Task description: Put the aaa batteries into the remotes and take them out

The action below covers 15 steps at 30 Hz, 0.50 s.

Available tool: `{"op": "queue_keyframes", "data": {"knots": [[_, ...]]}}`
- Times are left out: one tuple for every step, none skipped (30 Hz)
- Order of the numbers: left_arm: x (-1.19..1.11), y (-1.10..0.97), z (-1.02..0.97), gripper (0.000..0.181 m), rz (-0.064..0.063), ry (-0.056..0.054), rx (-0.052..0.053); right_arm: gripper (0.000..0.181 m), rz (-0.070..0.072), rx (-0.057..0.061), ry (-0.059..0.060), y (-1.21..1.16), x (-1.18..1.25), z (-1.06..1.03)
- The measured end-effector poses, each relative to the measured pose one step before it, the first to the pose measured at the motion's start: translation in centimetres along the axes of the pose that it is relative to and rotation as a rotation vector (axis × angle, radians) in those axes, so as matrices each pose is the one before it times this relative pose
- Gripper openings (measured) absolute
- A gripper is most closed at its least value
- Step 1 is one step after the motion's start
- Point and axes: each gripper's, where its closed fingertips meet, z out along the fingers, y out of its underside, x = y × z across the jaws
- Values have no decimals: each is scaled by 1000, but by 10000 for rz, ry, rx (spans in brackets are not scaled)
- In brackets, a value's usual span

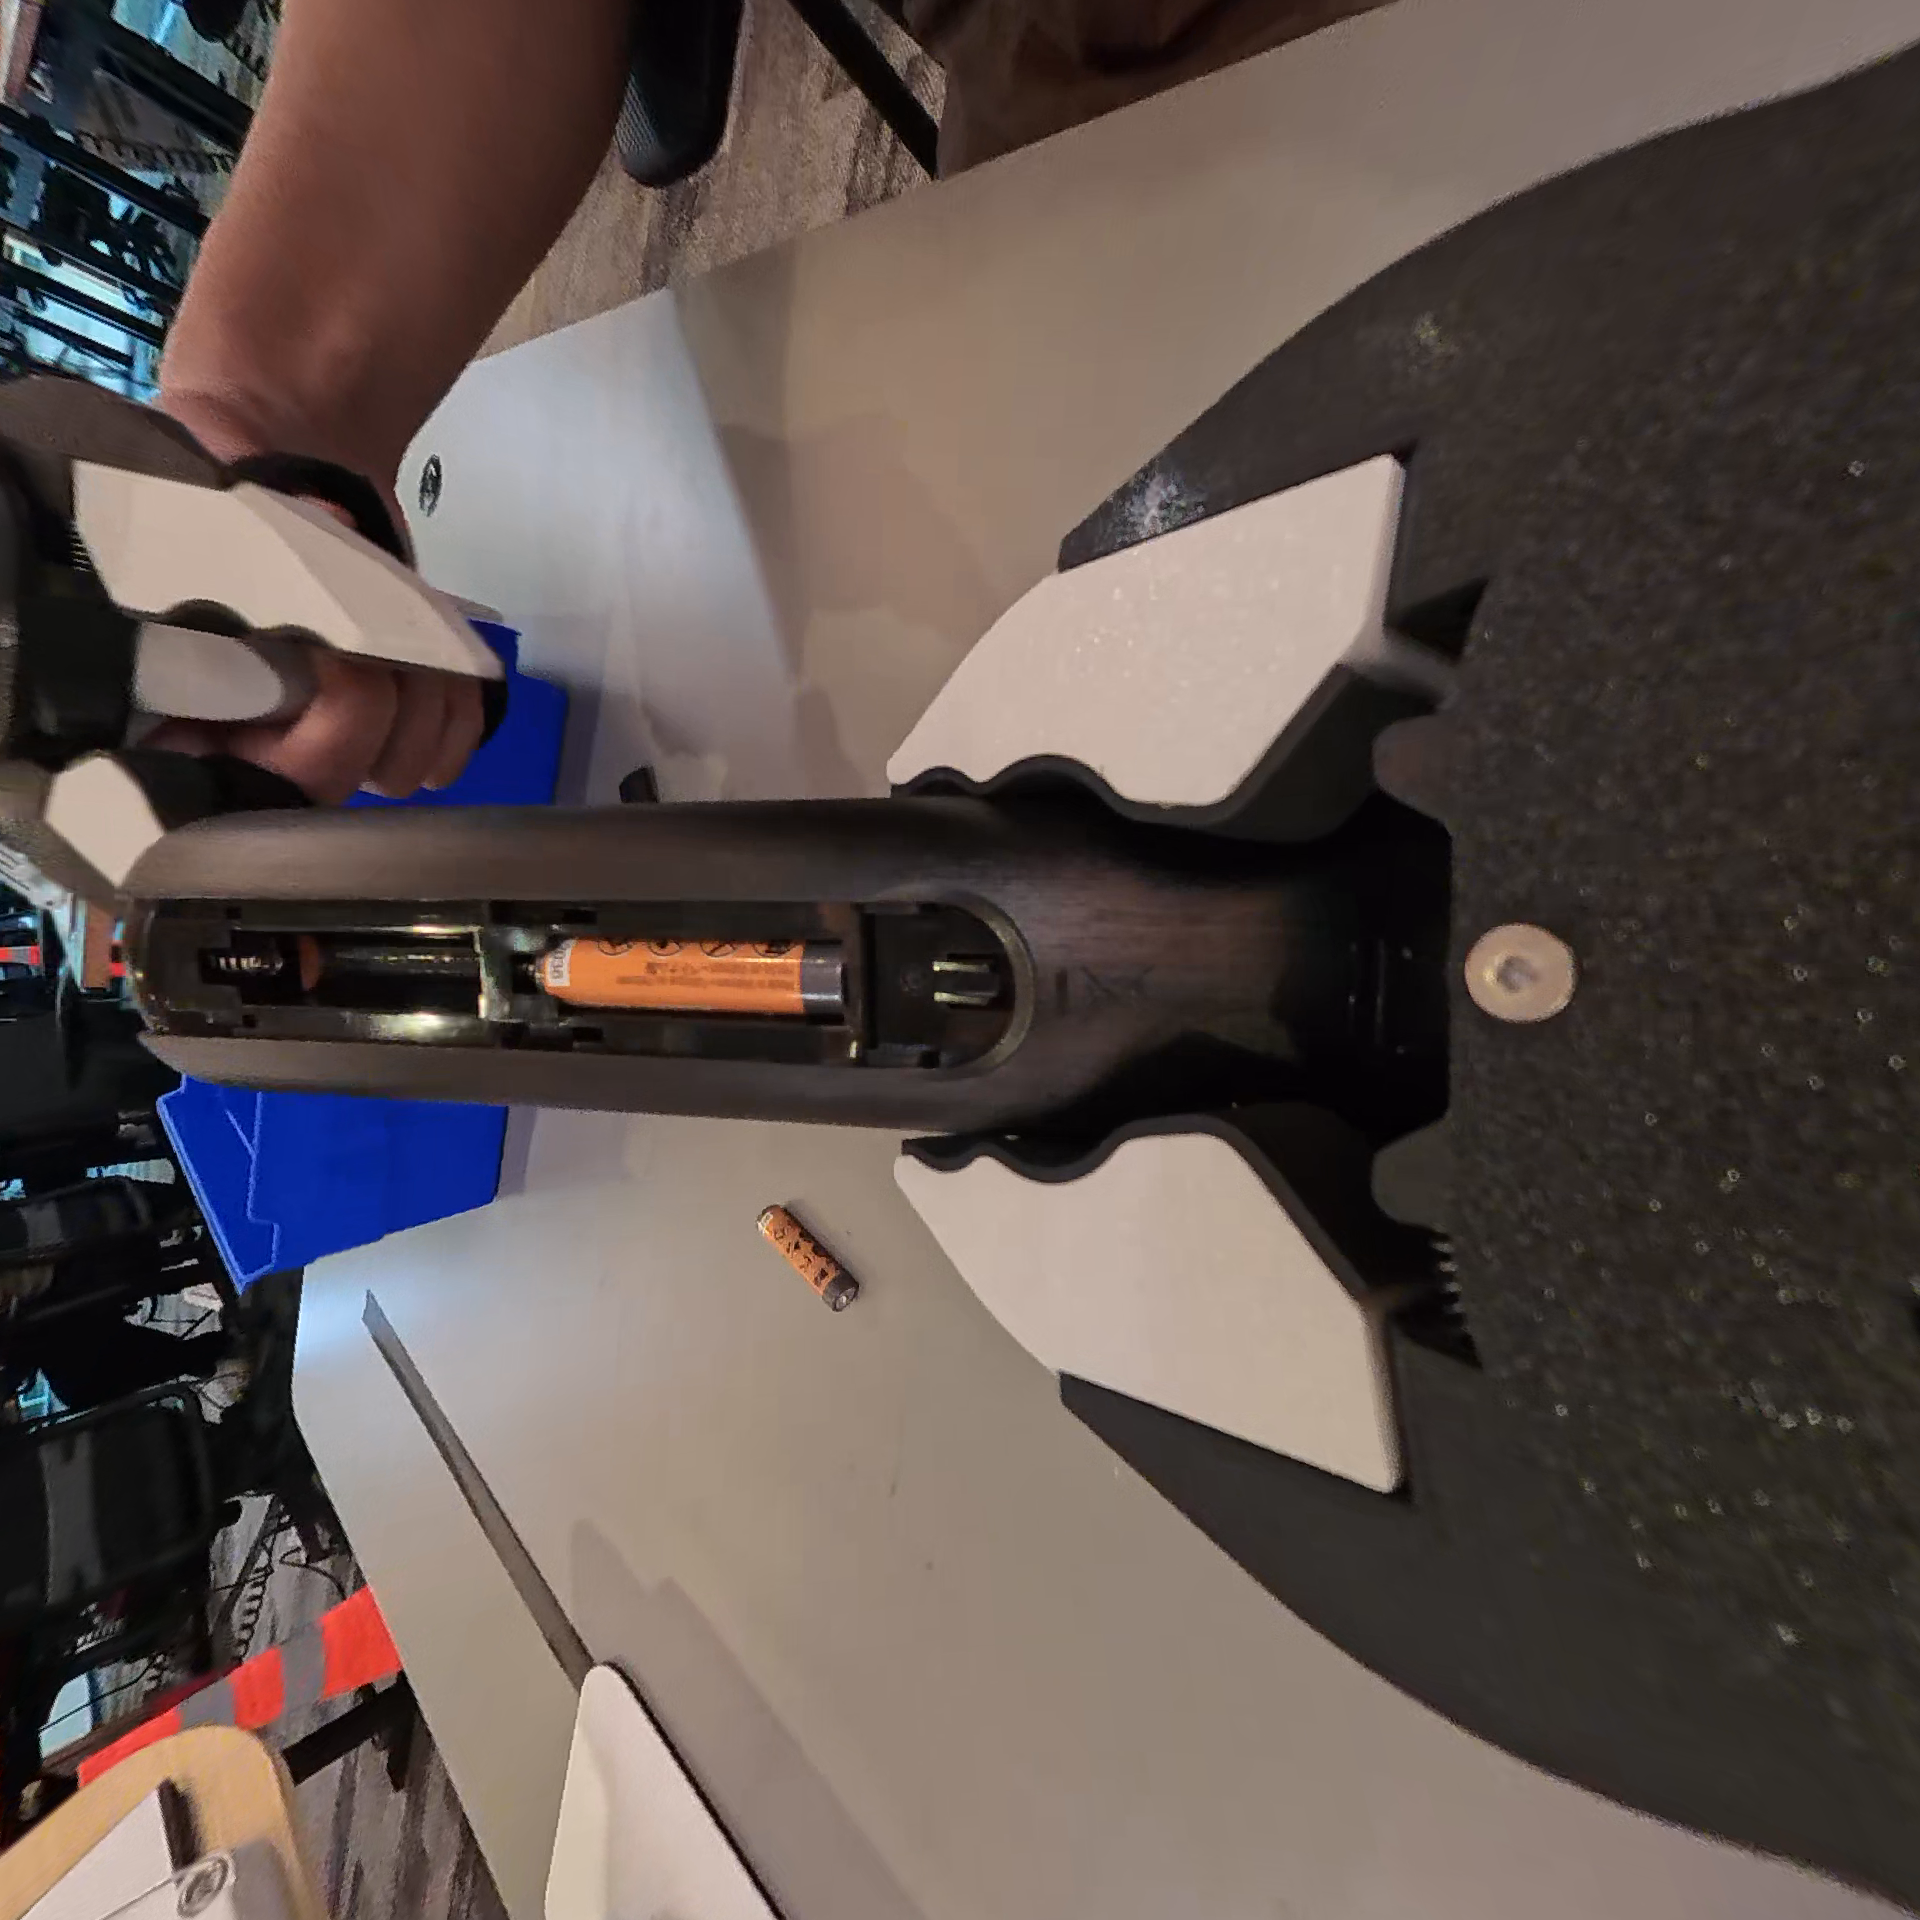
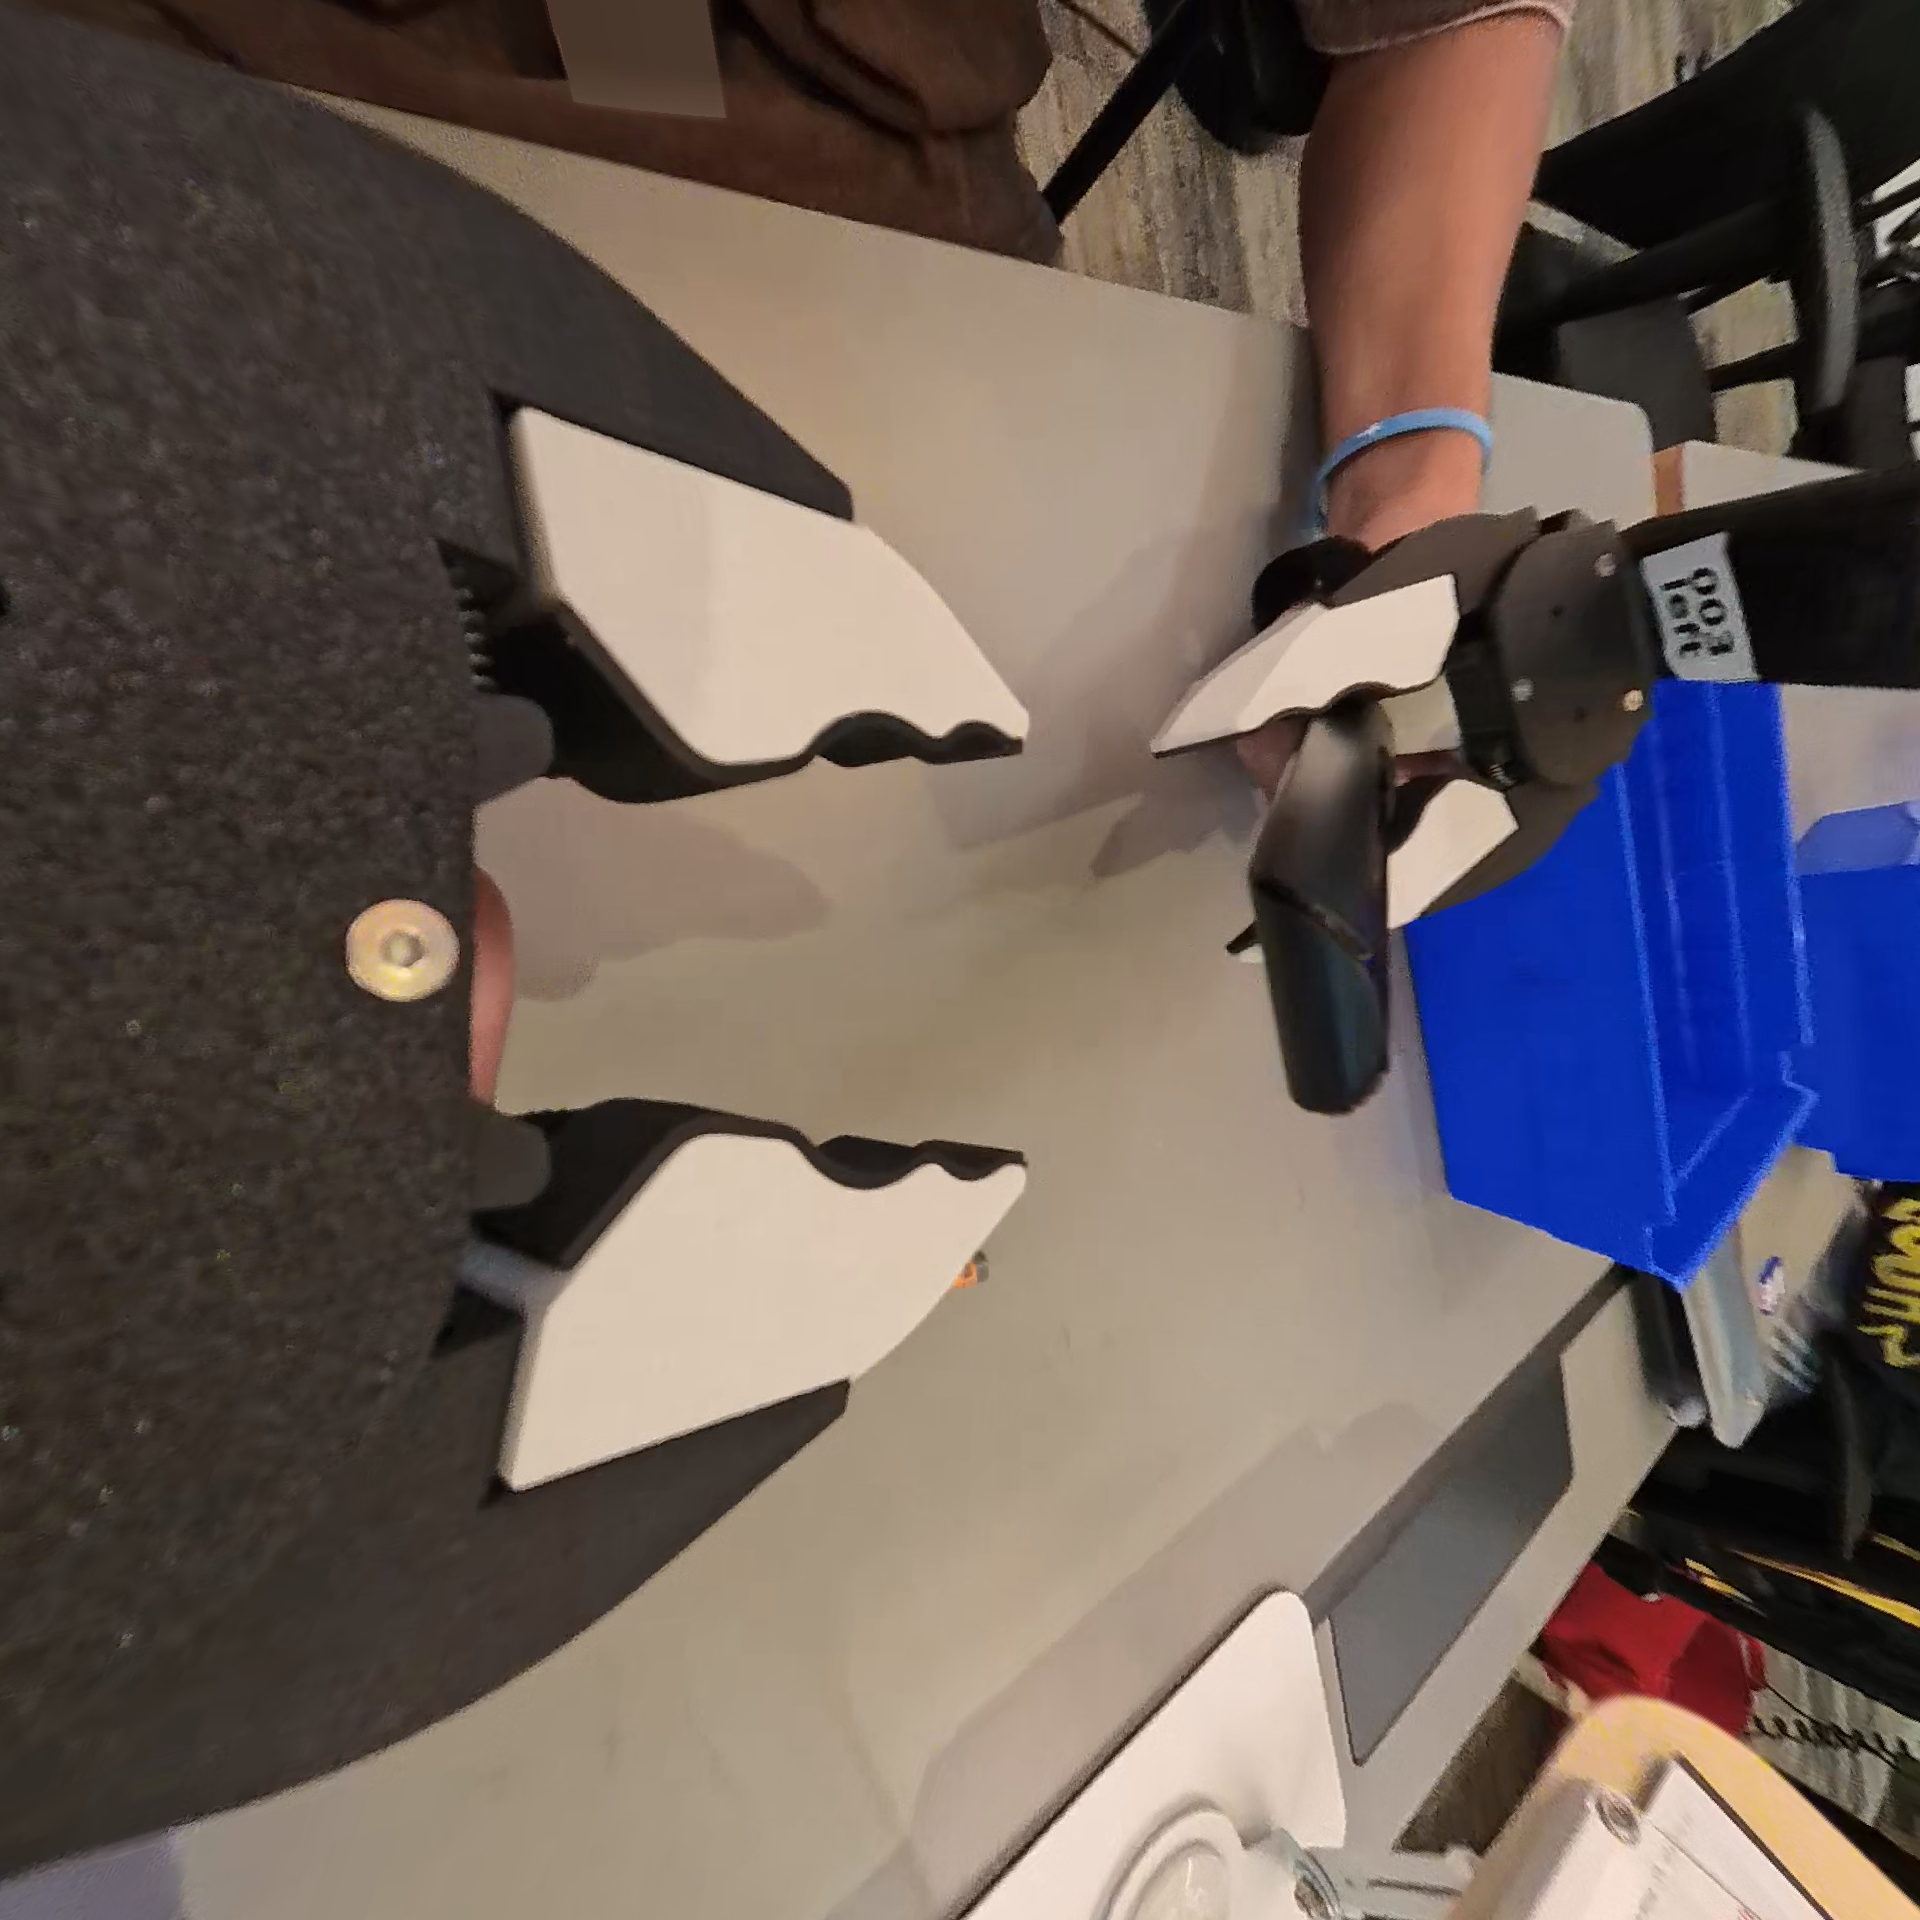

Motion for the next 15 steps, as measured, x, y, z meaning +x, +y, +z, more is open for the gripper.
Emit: {"op": "queue_keyframes", "data": {"knots": [[-125,-49,-132,60,-134,-2,74,70,-11,-141,-47,262,-92,277],[-307,-11,-169,61,-89,-112,87,70,-16,-198,-9,337,17,269],[-337,88,-166,61,-56,-113,29,69,-39,-339,46,510,207,255],[-305,128,-170,61,-62,-61,20,69,-59,-442,87,642,385,235],[-253,133,-134,60,-122,2,39,70,-77,-461,51,624,448,224],[-264,171,-122,60,-147,-12,-25,69,-93,-370,75,406,569,183],[-263,182,-91,61,-80,-46,-61,69,-41,-250,59,168,632,162],[-71,96,-70,61,-102,84,-38,69,41,-221,57,54,646,168],[66,-128,-98,61,-119,152,101,69,48,-217,47,-6,596,175],[104,-290,-129,61,-124,155,207,69,-1,-207,76,-50,534,192],[144,-315,-137,61,-123,156,227,69,-46,-123,65,-206,346,171],[82,-203,-95,61,-96,104,151,68,-61,76,-46,-540,-28,113],[-60,-23,-18,60,-77,9,26,68,-41,407,-148,-1028,-413,-4],[-26,92,58,61,-72,26,-45,66,-12,712,-191,-1395,-657,-46],[173,135,92,61,-11,132,-96,64,60,848,-249,-1464,-778,87]]}}
